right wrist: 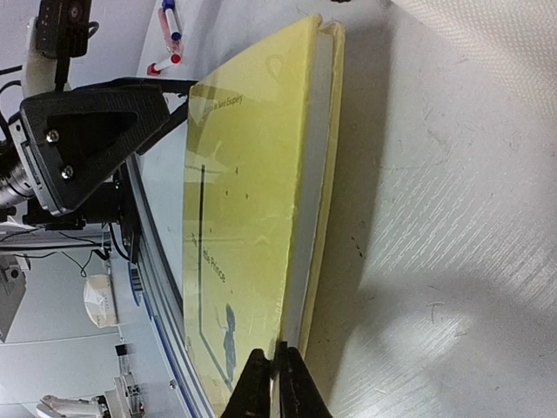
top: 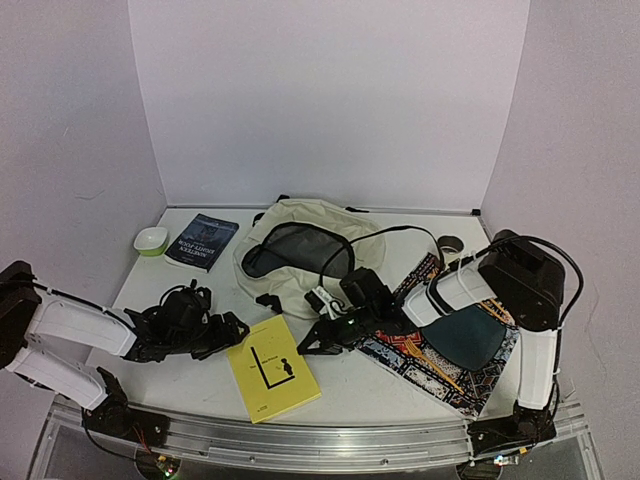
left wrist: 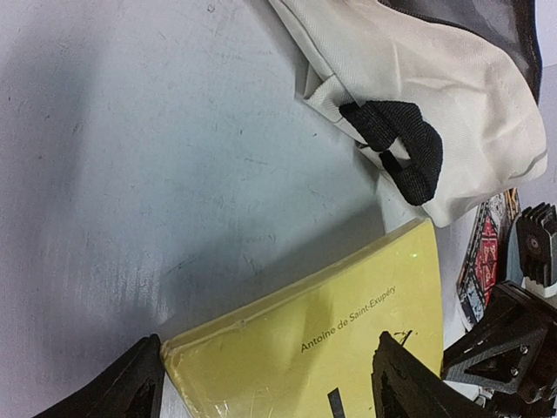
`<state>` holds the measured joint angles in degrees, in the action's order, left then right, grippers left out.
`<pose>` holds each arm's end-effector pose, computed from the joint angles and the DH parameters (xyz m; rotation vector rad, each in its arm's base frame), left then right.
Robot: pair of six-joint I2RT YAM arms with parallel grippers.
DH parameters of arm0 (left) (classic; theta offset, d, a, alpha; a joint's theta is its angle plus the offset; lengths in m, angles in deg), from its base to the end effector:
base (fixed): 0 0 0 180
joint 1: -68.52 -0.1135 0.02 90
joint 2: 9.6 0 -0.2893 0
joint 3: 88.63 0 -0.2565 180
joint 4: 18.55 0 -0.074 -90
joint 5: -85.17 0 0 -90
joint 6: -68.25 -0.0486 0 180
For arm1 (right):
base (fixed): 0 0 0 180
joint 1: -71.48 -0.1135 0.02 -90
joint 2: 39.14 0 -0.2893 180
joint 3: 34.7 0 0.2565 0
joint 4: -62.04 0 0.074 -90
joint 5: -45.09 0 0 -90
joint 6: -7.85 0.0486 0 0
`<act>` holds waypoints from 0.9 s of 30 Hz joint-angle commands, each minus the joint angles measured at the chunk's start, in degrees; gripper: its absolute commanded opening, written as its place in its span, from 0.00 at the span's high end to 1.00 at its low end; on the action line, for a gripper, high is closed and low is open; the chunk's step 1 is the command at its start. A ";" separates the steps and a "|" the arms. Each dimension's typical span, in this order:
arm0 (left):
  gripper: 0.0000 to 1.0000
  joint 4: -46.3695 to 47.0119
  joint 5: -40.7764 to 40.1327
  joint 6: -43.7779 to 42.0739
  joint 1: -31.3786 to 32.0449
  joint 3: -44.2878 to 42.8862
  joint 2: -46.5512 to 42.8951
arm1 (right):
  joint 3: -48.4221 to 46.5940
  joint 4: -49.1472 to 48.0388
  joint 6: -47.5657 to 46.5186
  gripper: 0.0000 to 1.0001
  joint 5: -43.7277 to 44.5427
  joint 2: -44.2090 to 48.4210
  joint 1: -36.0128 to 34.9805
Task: Pack the student bag
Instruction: Adjust the book at the center of the board.
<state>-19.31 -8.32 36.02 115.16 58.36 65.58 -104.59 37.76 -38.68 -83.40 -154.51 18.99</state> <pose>0.1572 -0.1621 0.1375 -0.2726 2.4589 -0.8052 0.2368 0.3581 0.1515 -0.7073 2.1830 1.6568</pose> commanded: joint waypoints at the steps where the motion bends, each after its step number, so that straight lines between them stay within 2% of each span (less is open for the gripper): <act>1: 0.17 4.59 7.05 2.78 2.31 -2.10 1.79 | -3.60 -6.33 -0.87 0.85 -0.54 2.63 -2.04; 6: 0.17 4.62 6.39 3.88 2.32 -0.95 1.93 | -3.38 0.70 -4.14 0.80 5.88 3.60 -2.02; 15: 0.17 4.64 6.70 3.40 2.30 -0.98 1.40 | -4.24 0.04 -4.61 0.74 3.26 3.53 -3.03; 17: 0.17 4.63 6.72 3.67 2.32 -0.76 1.27 | -3.68 0.16 -4.33 0.68 4.77 4.14 -3.02; 20: 0.17 4.55 6.41 4.51 2.32 -0.03 0.72 | -2.94 3.60 -5.25 0.54 10.08 5.56 -2.97; 23: 0.17 4.55 6.27 5.29 2.32 0.70 0.32 | -2.30 8.72 -7.18 0.46 14.34 6.76 -2.98; 27: 0.17 4.57 6.55 5.78 2.32 0.97 0.01 | -2.30 11.01 -6.98 0.41 14.33 5.88 -2.98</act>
<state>-16.33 -3.98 40.23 117.14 58.48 66.65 -105.32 44.67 -44.24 -71.36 -150.29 16.32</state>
